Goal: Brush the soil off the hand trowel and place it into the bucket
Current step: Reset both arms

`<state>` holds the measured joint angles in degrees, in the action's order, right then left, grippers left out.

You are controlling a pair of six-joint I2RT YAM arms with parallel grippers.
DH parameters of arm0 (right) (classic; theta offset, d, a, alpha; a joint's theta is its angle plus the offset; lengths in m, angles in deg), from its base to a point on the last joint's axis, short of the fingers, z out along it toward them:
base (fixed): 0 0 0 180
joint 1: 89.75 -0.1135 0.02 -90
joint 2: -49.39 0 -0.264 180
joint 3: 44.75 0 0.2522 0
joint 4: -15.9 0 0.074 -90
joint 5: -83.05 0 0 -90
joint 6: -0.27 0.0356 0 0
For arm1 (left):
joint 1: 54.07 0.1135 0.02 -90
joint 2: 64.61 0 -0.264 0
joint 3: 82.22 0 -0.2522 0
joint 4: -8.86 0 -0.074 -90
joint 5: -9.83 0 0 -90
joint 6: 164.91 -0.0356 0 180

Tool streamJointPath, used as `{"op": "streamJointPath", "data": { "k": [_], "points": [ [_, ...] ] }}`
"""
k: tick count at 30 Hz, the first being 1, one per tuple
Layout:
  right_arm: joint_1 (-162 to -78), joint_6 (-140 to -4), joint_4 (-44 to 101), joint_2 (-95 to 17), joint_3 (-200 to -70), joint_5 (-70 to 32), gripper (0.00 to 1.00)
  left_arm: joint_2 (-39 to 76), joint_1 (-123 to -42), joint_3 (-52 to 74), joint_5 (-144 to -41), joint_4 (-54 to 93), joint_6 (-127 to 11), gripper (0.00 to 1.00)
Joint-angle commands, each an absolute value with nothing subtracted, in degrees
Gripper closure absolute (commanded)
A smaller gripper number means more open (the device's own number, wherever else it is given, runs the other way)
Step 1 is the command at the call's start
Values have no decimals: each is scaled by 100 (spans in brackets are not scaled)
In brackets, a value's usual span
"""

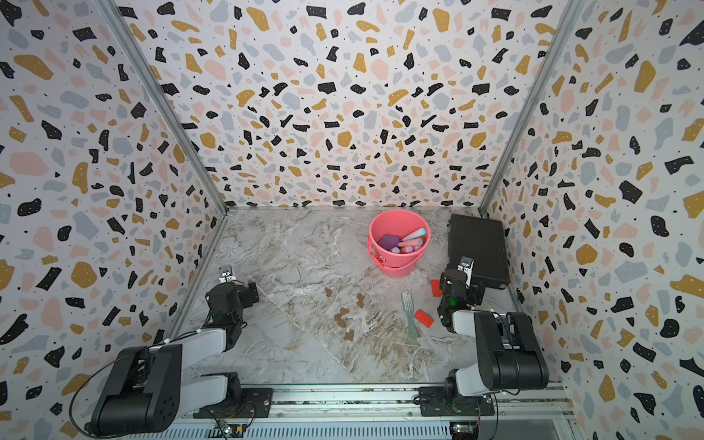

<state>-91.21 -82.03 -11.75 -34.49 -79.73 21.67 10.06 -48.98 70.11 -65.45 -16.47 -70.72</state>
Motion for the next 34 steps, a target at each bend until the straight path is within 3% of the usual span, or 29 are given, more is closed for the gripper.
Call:
{"op": "streamJointPath", "data": {
  "k": [1,2,3,5,6,7,9,10,34],
  "points": [
    [-9105,-8579,-2902,-3876,-7585,1075,1,1779,-4670,6865,-7906,-2972,-6786,1],
    [-9107,-8561,-3045,-3880,-7482,1054,1,2145,-4668,6879,-8062,-3395,-6824,1],
    [-9100,-8420,-2216,-3546,-7617,1075,1,2403,-4668,6910,-8222,-3870,-6868,1],
    [-9067,-8555,-2933,-3916,-7588,1061,1,2112,-4651,6736,-8390,-3064,-6942,1],
    [-9072,-8455,-2383,-3715,-7678,1064,1,2038,-4651,6610,-8431,-2680,-7014,1],
    [-9061,-8348,-1984,-3588,-7770,1186,1,2131,-4684,6601,-8389,-2815,-7037,1],
    [-9072,-8470,-2696,-3810,-7621,1180,0,2236,-4686,6743,-8425,-3267,-7005,1],
    [-9071,-8375,-2183,-3612,-7704,1162,0,2195,-4686,6729,-8443,-3165,-7009,1],
    [-9072,-8528,-2378,-3745,-7732,970,0,2163,-4827,6580,-8558,-2863,-7232,1]
  ]
}}
